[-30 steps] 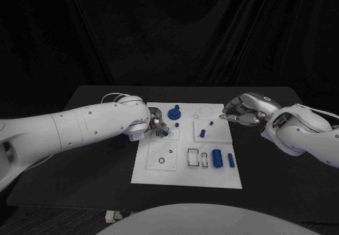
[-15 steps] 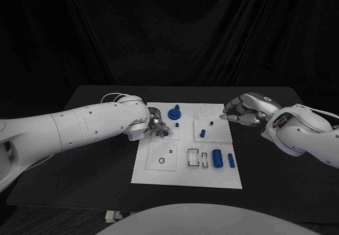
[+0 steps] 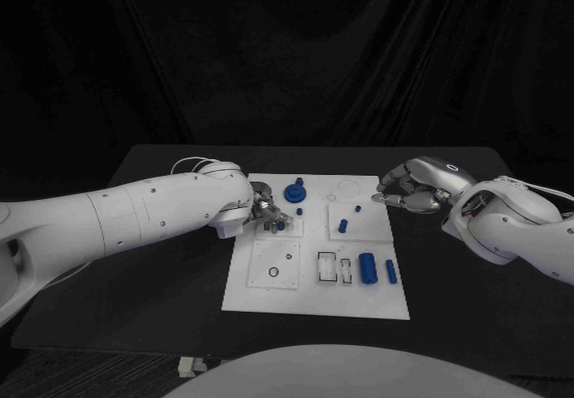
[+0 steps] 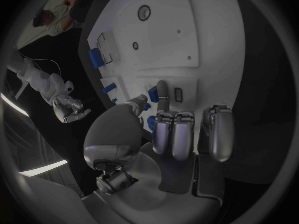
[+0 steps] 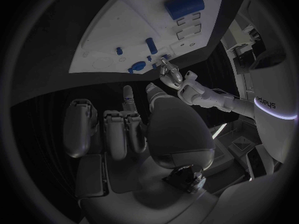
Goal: Assemble the parts on the task board
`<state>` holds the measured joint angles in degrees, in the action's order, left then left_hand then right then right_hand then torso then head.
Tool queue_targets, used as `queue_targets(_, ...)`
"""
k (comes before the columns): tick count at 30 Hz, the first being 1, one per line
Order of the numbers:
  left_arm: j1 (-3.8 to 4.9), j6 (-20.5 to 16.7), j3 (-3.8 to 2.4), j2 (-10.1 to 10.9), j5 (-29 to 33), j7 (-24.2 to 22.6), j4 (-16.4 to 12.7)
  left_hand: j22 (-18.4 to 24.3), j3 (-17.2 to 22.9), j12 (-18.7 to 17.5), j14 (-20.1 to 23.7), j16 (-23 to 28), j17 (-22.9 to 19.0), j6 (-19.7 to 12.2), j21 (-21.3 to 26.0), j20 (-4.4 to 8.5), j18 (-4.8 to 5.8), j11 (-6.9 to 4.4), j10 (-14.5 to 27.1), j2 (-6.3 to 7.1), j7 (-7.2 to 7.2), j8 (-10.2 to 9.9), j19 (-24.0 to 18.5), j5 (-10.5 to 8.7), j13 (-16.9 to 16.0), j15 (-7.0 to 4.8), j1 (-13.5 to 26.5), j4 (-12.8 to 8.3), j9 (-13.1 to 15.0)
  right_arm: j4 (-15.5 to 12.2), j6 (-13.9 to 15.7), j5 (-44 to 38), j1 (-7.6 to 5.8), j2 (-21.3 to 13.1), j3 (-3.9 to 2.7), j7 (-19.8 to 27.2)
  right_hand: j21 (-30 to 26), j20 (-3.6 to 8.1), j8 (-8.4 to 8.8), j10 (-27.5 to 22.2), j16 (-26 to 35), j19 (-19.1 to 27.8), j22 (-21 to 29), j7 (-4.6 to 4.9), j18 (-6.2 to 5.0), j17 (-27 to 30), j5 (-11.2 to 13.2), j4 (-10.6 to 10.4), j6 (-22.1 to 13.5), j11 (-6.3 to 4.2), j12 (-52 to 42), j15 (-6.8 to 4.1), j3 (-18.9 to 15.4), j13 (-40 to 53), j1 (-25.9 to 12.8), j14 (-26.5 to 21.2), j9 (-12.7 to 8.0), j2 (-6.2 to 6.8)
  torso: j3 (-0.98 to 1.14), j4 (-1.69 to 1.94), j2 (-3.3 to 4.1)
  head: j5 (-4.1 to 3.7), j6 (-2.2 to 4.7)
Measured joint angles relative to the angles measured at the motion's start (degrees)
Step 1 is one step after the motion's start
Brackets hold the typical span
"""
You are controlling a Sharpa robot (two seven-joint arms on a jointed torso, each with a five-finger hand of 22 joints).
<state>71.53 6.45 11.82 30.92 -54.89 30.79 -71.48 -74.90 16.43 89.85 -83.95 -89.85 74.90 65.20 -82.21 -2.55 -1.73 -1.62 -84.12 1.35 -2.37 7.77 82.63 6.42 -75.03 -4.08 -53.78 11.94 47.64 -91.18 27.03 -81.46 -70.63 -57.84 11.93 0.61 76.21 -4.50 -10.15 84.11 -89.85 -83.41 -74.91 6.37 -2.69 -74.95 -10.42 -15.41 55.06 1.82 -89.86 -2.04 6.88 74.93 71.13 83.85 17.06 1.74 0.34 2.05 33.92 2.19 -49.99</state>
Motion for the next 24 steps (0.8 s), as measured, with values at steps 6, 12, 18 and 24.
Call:
queue_targets(6,-0.05,-0.2,-0.02,0.5,0.0,0.0,-0.5,0.0,-4.0,0.0,0.0,0.0,0.0,0.7,0.0,0.00,0.00,0.00,0.0,0.22,0.02,-0.4,0.0,-2.93,0.0,0.00,1.3,2.4,0.0,0.0,0.0,0.0,0.00,0.0,0.00,0.0,0.0,0.00,0.00,0.0,0.0,0.0,0.0,0.00,0.00,0.0,0.0,0.0,0.0,0.00,0.0,0.00,0.0,0.0,0.0,0.0,0.0,0.00,-0.01,-0.01,0.01,0.00,0.00)
queue_targets(12,-0.09,-0.7,0.03,2.0,0.0,0.1,-2.0,0.0,-5.9,0.0,0.0,0.0,0.0,0.7,0.0,-0.02,0.00,0.00,0.0,0.53,0.11,-0.5,0.4,-3.26,0.0,0.00,2.0,3.8,0.3,0.0,0.0,0.0,0.01,-0.2,0.00,0.0,0.0,0.00,0.00,0.0,0.0,0.0,0.0,0.00,0.00,0.0,0.0,0.0,0.0,0.00,0.0,0.00,0.0,0.0,0.0,0.0,0.0,0.00,-0.01,0.00,0.02,-0.07,0.00)
queue_targets(18,0.45,-1.2,0.37,3.8,0.0,0.6,-3.7,0.0,-6.5,0.0,0.0,0.0,0.0,1.1,0.0,-0.02,0.00,0.00,0.0,0.50,0.19,-0.2,0.4,-3.26,0.0,0.00,2.0,3.6,0.5,0.0,0.0,0.0,0.02,-0.2,0.00,0.0,0.0,0.00,0.00,0.0,0.0,0.0,0.0,0.00,0.00,0.0,0.0,0.0,0.0,0.00,0.0,0.00,0.0,0.0,0.0,0.0,0.0,0.00,-0.03,0.01,0.02,0.01,0.00)
queue_targets(24,1.56,-1.6,0.33,4.4,-0.1,0.9,-4.2,0.0,-6.5,0.0,0.0,0.0,0.0,1.3,0.0,-0.02,0.01,0.00,0.0,0.17,0.31,-0.2,0.4,-3.26,0.0,0.00,1.3,3.5,0.5,0.1,0.0,0.0,0.08,-0.1,0.00,0.0,0.0,0.00,0.00,0.0,0.0,0.0,0.0,0.00,0.00,0.0,-0.2,0.0,0.0,0.00,0.0,0.00,0.0,0.0,0.0,0.0,0.0,0.00,-0.04,0.02,-0.02,0.20,0.00)
